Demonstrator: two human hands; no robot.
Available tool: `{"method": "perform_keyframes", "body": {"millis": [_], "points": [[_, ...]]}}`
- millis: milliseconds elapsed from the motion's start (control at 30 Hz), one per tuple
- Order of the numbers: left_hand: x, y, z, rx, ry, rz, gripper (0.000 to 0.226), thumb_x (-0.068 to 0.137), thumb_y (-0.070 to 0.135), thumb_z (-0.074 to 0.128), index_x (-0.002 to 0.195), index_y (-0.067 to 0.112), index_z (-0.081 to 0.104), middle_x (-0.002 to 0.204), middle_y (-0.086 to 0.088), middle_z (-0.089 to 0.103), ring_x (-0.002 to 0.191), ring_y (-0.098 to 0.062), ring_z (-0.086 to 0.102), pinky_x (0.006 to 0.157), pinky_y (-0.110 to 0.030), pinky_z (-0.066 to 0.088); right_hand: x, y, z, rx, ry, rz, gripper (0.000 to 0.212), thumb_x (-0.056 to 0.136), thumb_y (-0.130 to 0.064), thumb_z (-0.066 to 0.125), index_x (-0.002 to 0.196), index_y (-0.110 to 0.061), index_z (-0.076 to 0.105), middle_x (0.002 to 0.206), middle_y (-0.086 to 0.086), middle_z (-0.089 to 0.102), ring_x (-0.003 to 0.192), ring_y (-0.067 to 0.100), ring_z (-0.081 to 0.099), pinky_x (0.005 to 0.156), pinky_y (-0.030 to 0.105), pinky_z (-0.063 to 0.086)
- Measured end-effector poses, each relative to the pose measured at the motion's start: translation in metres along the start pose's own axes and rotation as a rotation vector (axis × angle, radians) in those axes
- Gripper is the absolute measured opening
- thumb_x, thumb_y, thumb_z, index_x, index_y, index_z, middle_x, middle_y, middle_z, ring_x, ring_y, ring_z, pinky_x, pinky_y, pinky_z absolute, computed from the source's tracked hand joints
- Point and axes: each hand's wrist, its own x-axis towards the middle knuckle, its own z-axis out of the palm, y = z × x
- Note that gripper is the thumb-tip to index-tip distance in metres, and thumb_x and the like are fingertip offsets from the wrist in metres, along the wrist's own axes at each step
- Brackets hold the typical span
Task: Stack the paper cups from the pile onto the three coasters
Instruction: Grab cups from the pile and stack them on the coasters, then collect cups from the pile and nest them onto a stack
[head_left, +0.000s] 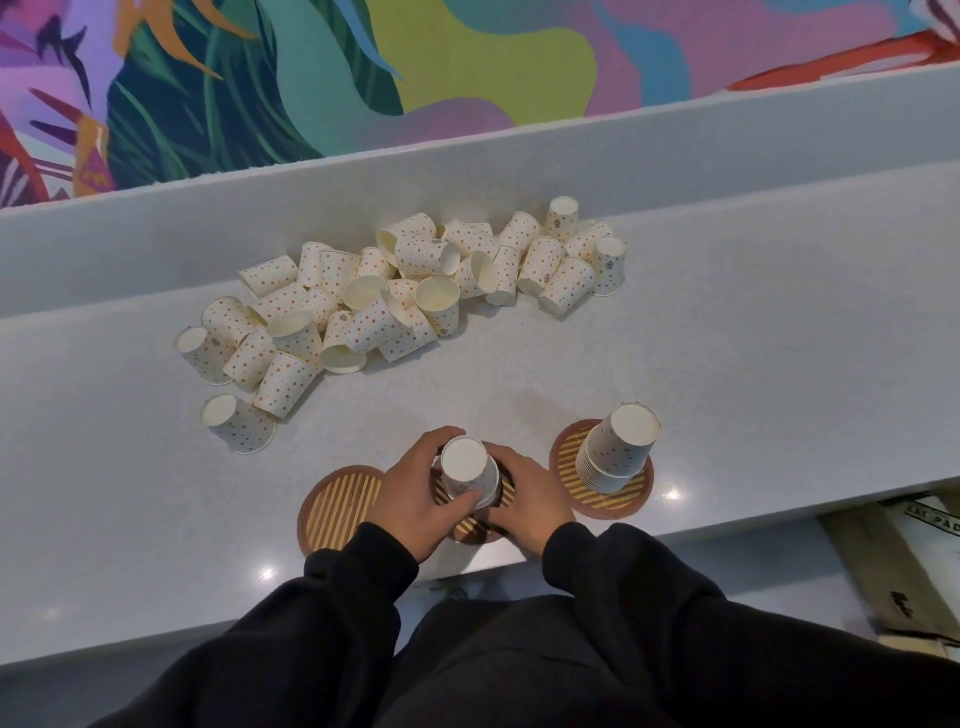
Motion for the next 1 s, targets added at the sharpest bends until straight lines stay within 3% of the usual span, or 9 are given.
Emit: {"method": "perform_keyframes", "body": {"millis": [200,333,467,533,600,700,767,1000], "points": [[0.002,-0.010,0.009,0.017,-0.031,-0.042,0.066,0.078,0.032,0.085,0.126,0.049,0.043,0.116,0.036,0.055,0.114,0.012,0.053,0.091,-0.009,0.045,-0.001,0.000,-0.002,-0.017,-0.012,0.003,0.068,0.081,-0.030,0.082,0.142,-0.039,0.052,0.138,-0.014,0.063,0.113,-0.004,0.047,0.102,0.021,0.040],[0.002,-0.016,0.013,0.027,-0.037,-0.055,0.069,0.077,0.031,0.085,0.129,0.047,0.043,0.120,0.032,0.056,0.115,0.010,0.054,0.096,-0.017,0.050,0.000,0.001,-0.001,0.002,-0.024,0.030,0.071,0.078,-0.027,0.082,0.141,-0.040,0.050,0.137,-0.015,0.062,0.117,0.002,0.053,0.105,0.026,0.046],[0.002,-0.023,0.009,0.073,-0.079,-0.073,0.088,0.076,0.024,0.085,0.146,0.041,0.035,0.138,0.017,0.053,0.124,0.006,0.050,0.108,-0.031,0.048,0.003,-0.003,-0.008,0.030,-0.121,0.087,0.087,0.079,-0.012,0.082,0.150,-0.032,0.037,0.147,-0.008,0.055,0.127,0.004,0.051,0.099,0.008,0.042],[0.002,-0.022,0.000,0.137,-0.088,-0.089,0.093,0.079,0.022,0.083,0.152,0.041,0.028,0.148,0.009,0.049,0.132,-0.005,0.047,0.112,-0.030,0.043,0.003,-0.011,-0.017,0.042,-0.164,0.094,0.097,0.081,-0.005,0.079,0.157,-0.033,0.026,0.159,-0.004,0.045,0.144,0.016,0.045,0.113,0.027,0.044],[0.006,-0.019,-0.016,0.204,-0.053,-0.095,0.089,0.084,0.022,0.079,0.153,0.042,0.026,0.150,0.009,0.047,0.133,-0.009,0.048,0.111,-0.031,0.043,0.001,-0.022,-0.032,0.039,-0.173,0.063,0.095,0.085,-0.007,0.077,0.157,-0.036,0.022,0.164,-0.002,0.038,0.150,0.021,0.039,0.118,0.041,0.042],[0.020,-0.020,-0.050,0.228,0.021,-0.064,0.081,0.086,0.023,0.076,0.150,0.044,0.031,0.147,0.010,0.049,0.127,-0.008,0.050,0.107,-0.040,0.049,-0.002,-0.051,-0.062,0.090,-0.139,0.003,0.080,0.092,-0.017,0.075,0.156,-0.034,0.029,0.162,-0.004,0.039,0.148,0.016,0.041,0.119,0.039,0.041],[0.034,-0.022,-0.071,0.248,0.072,-0.040,0.075,0.086,0.023,0.077,0.148,0.038,0.038,0.143,0.007,0.051,0.123,-0.009,0.052,0.103,-0.042,0.051,0.003,-0.073,-0.084,0.170,-0.116,-0.021,0.072,0.092,-0.013,0.073,0.151,-0.032,0.038,0.157,-0.005,0.046,0.144,0.015,0.046,0.118,0.038,0.043],[0.103,-0.021,-0.126,0.288,0.200,-0.007,0.066,0.085,0.021,0.079,0.144,0.024,0.048,0.139,-0.001,0.055,0.119,-0.018,0.056,0.099,-0.036,0.049,0.089,-0.138,-0.113,0.173,-0.004,-0.056,0.058,0.086,-0.021,0.082,0.137,-0.019,0.056,0.134,0.000,0.059,0.123,0.020,0.059,0.102,0.035,0.051]]}}
